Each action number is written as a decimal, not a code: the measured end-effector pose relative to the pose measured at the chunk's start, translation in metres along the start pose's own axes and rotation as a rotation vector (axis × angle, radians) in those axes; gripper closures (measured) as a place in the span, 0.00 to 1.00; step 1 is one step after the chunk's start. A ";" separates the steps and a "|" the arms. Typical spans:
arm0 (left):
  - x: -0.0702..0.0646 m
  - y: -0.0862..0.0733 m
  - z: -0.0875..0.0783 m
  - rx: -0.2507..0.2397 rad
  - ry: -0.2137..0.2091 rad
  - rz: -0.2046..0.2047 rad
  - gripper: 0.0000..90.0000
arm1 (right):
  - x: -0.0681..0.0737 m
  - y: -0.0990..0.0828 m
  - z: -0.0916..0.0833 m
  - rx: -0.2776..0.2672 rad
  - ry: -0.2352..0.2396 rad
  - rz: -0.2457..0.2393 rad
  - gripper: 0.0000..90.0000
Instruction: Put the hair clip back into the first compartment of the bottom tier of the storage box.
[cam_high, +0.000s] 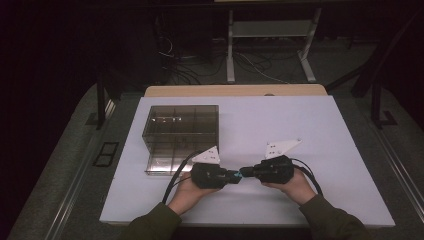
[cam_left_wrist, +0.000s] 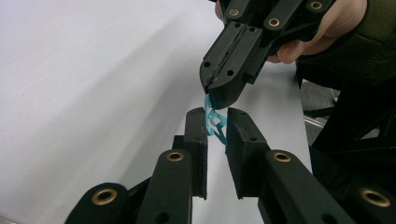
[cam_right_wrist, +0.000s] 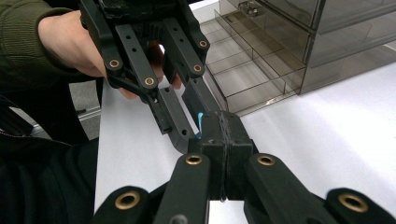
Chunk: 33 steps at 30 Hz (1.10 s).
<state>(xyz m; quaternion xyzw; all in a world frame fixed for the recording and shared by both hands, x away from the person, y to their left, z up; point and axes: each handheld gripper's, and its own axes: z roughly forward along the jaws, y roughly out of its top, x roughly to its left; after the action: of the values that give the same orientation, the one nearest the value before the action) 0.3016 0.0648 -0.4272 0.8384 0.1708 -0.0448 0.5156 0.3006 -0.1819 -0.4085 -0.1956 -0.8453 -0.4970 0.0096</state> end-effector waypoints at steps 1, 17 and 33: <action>0.000 0.000 0.000 0.002 0.000 0.001 0.86 | 0.000 0.000 0.000 0.000 0.000 0.000 0.97; 0.002 0.000 -0.002 0.010 0.010 -0.007 0.94 | 0.001 0.000 0.000 -0.004 0.024 0.001 0.94; 0.005 -0.001 -0.008 0.022 0.042 -0.010 0.97 | -0.003 0.000 -0.008 -0.025 0.017 0.029 0.72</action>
<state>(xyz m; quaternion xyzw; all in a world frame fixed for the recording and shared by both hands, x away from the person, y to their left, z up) 0.3050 0.0730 -0.4258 0.8440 0.1853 -0.0314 0.5023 0.3018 -0.1896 -0.4052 -0.2035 -0.8360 -0.5091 0.0215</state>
